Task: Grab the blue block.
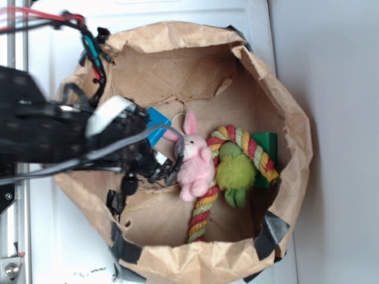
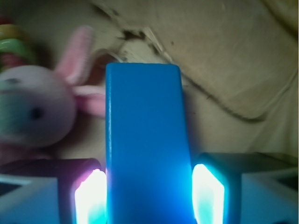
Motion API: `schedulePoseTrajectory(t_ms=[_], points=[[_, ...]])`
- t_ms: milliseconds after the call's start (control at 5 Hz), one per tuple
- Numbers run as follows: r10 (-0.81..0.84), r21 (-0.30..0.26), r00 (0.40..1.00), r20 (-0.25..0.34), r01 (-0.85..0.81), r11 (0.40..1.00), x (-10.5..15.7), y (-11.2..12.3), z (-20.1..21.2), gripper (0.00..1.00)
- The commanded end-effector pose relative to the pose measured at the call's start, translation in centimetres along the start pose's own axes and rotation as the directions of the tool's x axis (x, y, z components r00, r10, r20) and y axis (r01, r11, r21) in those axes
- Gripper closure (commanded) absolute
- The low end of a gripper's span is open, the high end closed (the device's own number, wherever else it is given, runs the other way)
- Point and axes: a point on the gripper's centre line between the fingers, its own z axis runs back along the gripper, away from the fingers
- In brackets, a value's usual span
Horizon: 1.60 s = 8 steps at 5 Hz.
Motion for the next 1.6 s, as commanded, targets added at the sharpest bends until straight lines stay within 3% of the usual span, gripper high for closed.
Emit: schedulePoseTrajectory(t_ms=[0, 400, 800, 1000, 1200, 1400], points=[[-0.226, 0.039, 0.968, 0.108, 0.223, 0.974, 2.8, -2.8, 5.9, 1.0], [-0.425, 0.058, 0.894, 0.139, 0.421, 0.905, 4.4, -5.2, 9.7, 1.0], [-0.496, 0.119, 0.867, 0.039, 0.489, 0.864, 7.2, -5.8, 11.5, 1.0], [-0.523, 0.119, 0.852, -0.027, 0.523, 0.844, 7.6, -6.0, 11.9, 1.0], [-0.533, 0.011, 0.833, -0.146, 0.54, 0.841, 7.7, -5.0, 11.0, 1.0], [-0.532, 0.008, 0.832, -0.155, 0.54, 0.842, 7.8, -4.8, 11.0, 1.0]])
